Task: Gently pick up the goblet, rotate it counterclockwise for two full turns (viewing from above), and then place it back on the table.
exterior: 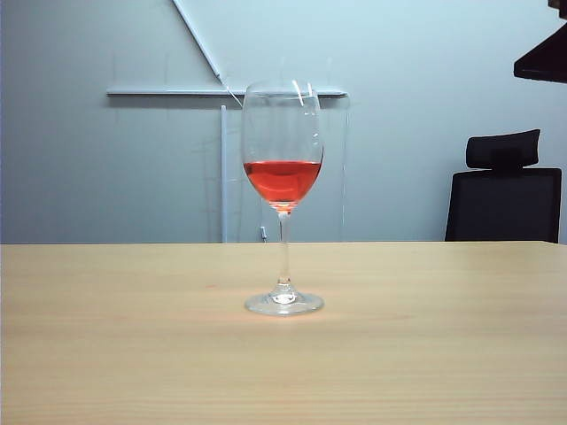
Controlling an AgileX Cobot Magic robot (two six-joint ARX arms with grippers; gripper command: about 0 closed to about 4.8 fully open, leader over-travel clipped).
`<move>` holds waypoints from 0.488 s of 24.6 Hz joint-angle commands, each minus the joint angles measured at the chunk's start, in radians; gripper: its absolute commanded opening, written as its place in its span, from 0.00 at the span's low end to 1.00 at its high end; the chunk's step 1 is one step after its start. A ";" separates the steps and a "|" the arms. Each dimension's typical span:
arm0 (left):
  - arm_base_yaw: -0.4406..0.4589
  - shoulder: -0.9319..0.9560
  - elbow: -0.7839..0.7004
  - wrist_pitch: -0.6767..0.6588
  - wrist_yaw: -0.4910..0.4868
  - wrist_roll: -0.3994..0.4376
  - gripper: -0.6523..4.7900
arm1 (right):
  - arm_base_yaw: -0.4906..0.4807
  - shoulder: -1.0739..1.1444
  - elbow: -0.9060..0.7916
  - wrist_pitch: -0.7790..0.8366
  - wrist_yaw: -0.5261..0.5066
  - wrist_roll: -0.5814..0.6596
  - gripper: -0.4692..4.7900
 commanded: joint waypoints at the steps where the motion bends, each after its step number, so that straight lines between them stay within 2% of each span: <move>1: -0.001 0.002 0.003 0.011 0.004 0.000 0.11 | 0.001 -0.002 0.007 0.013 0.002 0.000 0.10; 6: -0.001 0.002 0.003 0.011 0.004 0.000 0.11 | 0.001 -0.009 0.007 0.002 0.008 -0.016 0.09; 7: -0.001 0.002 0.003 0.011 0.004 0.000 0.11 | -0.017 -0.069 0.006 -0.034 0.044 -0.048 0.09; 8: -0.001 0.002 0.003 0.011 0.004 0.000 0.11 | -0.039 -0.103 0.006 -0.056 0.017 -0.049 0.09; 9: -0.001 0.002 0.003 0.011 0.004 0.000 0.11 | -0.071 -0.142 0.005 -0.088 -0.016 -0.049 0.09; 12: -0.002 0.001 0.003 0.011 0.004 0.000 0.11 | -0.287 -0.250 0.002 -0.210 -0.166 -0.048 0.09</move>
